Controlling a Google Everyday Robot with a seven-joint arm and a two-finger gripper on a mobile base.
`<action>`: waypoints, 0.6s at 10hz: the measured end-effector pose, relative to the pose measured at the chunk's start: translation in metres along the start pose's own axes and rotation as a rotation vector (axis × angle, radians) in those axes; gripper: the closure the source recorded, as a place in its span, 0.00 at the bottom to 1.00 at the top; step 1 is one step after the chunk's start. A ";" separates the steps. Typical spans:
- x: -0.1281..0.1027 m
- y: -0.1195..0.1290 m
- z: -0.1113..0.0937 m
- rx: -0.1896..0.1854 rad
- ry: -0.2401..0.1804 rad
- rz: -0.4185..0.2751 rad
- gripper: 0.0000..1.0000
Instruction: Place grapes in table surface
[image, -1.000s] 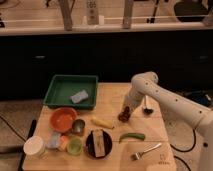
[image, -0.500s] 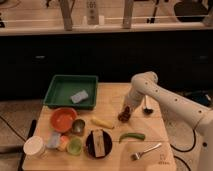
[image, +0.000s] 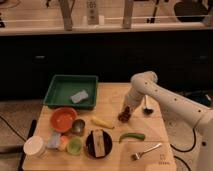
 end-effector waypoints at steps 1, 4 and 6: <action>0.000 0.000 0.000 -0.002 0.000 0.000 0.83; -0.001 0.001 0.000 -0.012 -0.001 -0.001 0.83; 0.000 0.002 0.000 -0.013 0.001 0.000 0.83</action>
